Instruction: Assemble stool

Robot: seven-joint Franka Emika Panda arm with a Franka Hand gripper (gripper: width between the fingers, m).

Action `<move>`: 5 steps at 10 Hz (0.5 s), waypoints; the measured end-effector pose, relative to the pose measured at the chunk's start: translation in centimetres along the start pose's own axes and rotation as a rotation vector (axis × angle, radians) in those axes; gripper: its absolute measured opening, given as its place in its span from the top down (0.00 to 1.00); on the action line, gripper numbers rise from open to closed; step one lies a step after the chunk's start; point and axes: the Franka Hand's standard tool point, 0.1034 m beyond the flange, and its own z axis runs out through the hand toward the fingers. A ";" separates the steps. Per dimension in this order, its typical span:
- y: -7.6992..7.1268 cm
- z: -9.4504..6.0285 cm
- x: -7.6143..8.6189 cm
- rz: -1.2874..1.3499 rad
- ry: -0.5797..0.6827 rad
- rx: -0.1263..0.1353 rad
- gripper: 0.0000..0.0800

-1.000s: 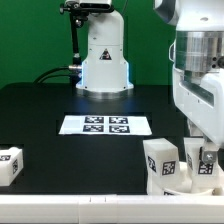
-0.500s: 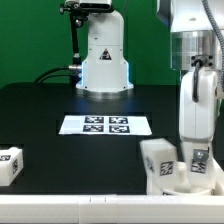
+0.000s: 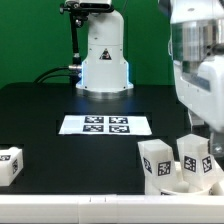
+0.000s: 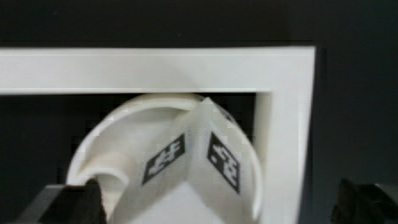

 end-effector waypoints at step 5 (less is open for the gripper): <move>0.3 -0.8 -0.7 -0.441 0.018 -0.007 0.19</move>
Offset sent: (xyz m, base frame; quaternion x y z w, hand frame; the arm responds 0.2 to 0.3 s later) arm 0.0000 0.0000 0.0000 0.0000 0.0000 -0.1938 0.9810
